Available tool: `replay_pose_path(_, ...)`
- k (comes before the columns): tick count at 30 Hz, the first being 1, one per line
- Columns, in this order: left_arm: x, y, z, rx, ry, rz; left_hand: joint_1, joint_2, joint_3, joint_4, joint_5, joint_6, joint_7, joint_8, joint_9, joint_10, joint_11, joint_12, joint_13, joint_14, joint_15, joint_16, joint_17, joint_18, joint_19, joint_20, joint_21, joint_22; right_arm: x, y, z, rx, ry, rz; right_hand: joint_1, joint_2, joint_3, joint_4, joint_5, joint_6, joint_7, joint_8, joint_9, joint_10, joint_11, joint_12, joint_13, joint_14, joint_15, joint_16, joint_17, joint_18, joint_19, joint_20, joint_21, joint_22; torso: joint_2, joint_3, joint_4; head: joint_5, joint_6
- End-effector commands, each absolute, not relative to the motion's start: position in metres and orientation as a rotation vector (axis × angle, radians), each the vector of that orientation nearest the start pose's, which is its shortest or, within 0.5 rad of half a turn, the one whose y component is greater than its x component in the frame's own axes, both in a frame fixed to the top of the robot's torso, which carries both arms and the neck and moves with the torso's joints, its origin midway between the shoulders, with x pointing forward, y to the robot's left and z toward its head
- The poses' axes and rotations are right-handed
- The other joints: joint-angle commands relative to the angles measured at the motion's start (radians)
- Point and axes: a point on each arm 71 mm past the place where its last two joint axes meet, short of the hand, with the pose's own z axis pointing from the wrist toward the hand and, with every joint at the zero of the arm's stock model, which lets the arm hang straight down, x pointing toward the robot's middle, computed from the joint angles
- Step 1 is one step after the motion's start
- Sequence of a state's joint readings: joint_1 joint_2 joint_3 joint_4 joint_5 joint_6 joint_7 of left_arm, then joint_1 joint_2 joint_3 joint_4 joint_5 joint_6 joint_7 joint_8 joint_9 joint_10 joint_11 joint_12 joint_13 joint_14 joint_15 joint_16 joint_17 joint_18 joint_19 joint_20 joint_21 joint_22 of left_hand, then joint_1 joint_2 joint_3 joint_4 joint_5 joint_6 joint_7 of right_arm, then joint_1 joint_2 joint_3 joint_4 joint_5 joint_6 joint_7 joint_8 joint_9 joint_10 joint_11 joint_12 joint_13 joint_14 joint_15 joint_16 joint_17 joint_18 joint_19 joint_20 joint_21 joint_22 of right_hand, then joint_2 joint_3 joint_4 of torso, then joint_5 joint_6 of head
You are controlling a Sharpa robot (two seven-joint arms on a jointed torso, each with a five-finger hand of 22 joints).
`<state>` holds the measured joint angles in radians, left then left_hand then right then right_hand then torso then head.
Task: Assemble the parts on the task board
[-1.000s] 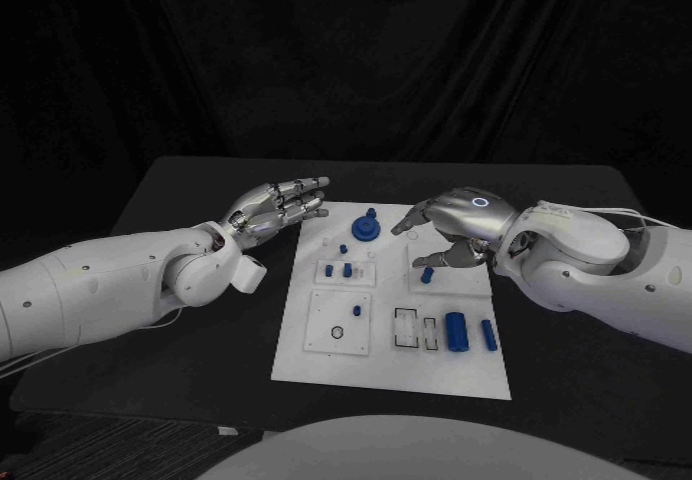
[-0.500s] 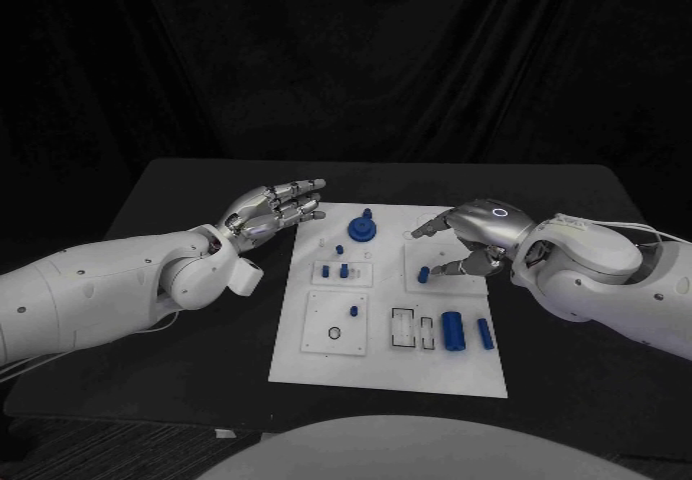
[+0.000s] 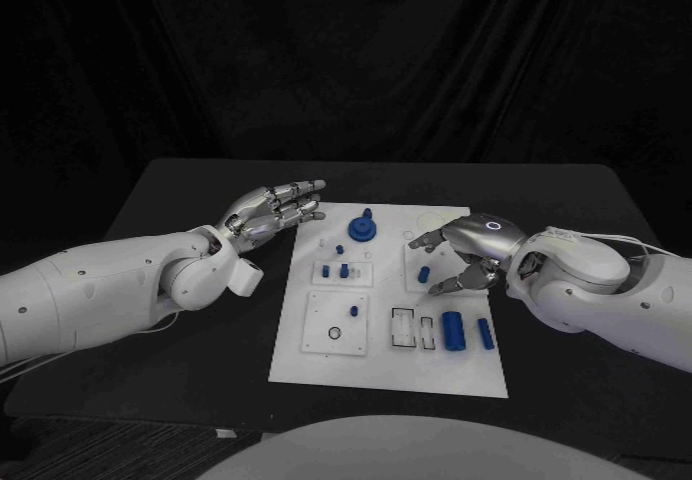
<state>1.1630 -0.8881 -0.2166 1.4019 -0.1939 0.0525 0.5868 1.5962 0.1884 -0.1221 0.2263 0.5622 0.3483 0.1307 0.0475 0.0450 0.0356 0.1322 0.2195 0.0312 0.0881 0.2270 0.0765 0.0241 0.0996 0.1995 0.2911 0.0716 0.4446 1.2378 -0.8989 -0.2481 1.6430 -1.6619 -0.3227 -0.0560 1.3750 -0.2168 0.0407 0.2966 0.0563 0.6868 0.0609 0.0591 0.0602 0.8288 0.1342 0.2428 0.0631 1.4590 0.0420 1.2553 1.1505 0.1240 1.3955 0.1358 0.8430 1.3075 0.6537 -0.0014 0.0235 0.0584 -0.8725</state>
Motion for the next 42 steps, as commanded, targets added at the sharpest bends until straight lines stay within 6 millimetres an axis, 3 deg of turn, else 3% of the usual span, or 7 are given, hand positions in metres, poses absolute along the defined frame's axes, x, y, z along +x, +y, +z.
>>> replay_pose_path(1,0.4613,0.2487,-0.2488,-0.849,1.627,-1.722,0.006,0.006,0.007,-0.003,0.008,0.003,0.004,0.006,0.001,-0.001,-0.007,0.001,0.000,0.005,0.005,0.006,0.001,-0.013,0.006,0.002,0.006,-0.001,0.4293,-0.1852,-0.2341,-0.513,1.735,0.655,0.037,0.042,0.032,-0.005,0.028,0.066,0.013,0.014,0.007,0.026,-0.003,-0.018,0.000,0.011,-0.005,0.000,-0.003,-0.008,0.012,0.000,0.005,0.106,0.001,-0.0009,0.0010,0.001,0.000)
replay_pose_path(5,0.4611,0.2487,-0.2490,-0.850,1.628,-1.722,0.008,0.006,0.009,-0.005,0.009,0.003,0.005,0.005,0.001,-0.001,-0.007,0.001,0.000,0.006,0.005,0.006,0.001,-0.014,0.007,0.002,0.006,-0.001,0.4298,-0.1818,-0.2380,-0.522,1.748,0.658,0.113,0.103,0.075,-0.048,0.121,0.180,0.033,0.042,0.018,0.077,-0.012,-0.028,0.002,0.012,-0.012,-0.005,-0.007,-0.006,0.012,-0.006,0.001,0.106,0.000,-0.0011,0.0009,0.000,0.000)
replay_pose_path(6,0.4611,0.2487,-0.2491,-0.850,1.628,-1.722,0.008,0.006,0.009,-0.005,0.009,0.004,0.005,0.006,0.001,-0.001,-0.007,0.001,0.000,0.005,0.005,0.006,0.001,-0.014,0.007,0.002,0.006,-0.001,0.4299,-0.1811,-0.2388,-0.524,1.750,0.659,0.131,0.117,0.085,-0.068,0.135,0.207,0.051,0.049,0.021,0.097,-0.016,-0.030,0.001,0.008,-0.015,-0.012,-0.016,-0.005,0.008,-0.009,-0.011,0.104,0.000,-0.0012,0.0008,0.000,0.000)
replay_pose_path(14,0.4613,0.2486,-0.2497,-0.852,1.632,-1.722,0.008,0.006,0.010,-0.005,0.009,0.004,0.005,0.006,0.001,-0.001,-0.007,0.001,0.000,0.006,0.005,0.006,0.001,-0.014,0.007,0.002,0.006,-0.001,0.4312,-0.1782,-0.2413,-0.529,1.750,0.664,0.151,0.151,0.123,-0.103,0.092,0.269,0.062,0.051,0.018,0.159,-0.025,-0.046,0.001,0.009,-0.023,-0.012,-0.014,-0.005,0.008,-0.016,-0.011,0.105,0.001,-0.0009,0.0014,0.002,0.000)
replay_pose_path(20,0.4611,0.2477,-0.2505,-0.853,1.637,-1.724,0.010,0.007,0.012,-0.006,0.010,0.005,0.006,0.006,0.001,-0.001,-0.006,0.002,0.001,0.006,0.005,0.007,0.001,-0.014,0.008,0.002,0.006,-0.001,0.4319,-0.1767,-0.2421,-0.533,1.753,0.665,0.157,0.161,0.153,-0.112,0.053,0.310,0.079,0.052,0.016,0.215,-0.036,-0.061,0.000,0.010,-0.031,-0.014,-0.016,-0.005,0.009,-0.024,-0.011,0.105,0.001,-0.0018,0.0013,0.002,0.000)
replay_pose_path(28,0.4605,0.2473,-0.2525,-0.858,1.647,-1.725,0.012,0.008,0.016,-0.008,0.012,0.010,0.010,0.007,0.001,-0.001,-0.006,0.002,0.001,0.006,0.005,0.008,0.001,-0.015,0.009,0.002,0.007,-0.002,0.4317,-0.1764,-0.2420,-0.533,1.751,0.667,0.173,0.153,0.193,-0.125,0.019,0.347,0.087,0.047,0.014,0.274,-0.044,-0.089,0.000,0.010,-0.038,-0.020,-0.021,-0.006,0.010,-0.031,-0.008,0.107,0.000,-0.0009,0.0003,0.005,0.000)
replay_pose_path(42,0.4590,0.2480,-0.2568,-0.869,1.661,-1.718,0.020,0.012,0.028,-0.015,0.016,0.021,0.017,0.010,0.003,0.001,-0.002,0.006,0.001,0.008,0.007,0.011,0.002,-0.017,0.013,0.002,0.007,-0.002,0.4275,-0.1774,-0.2367,-0.517,1.709,0.693,0.199,0.153,0.236,-0.158,0.000,0.446,0.060,0.073,0.034,0.373,-0.071,-0.108,0.002,0.017,-0.059,-0.019,-0.016,-0.010,0.020,-0.048,0.023,0.114,0.000,-0.0012,0.0004,0.014,0.000)
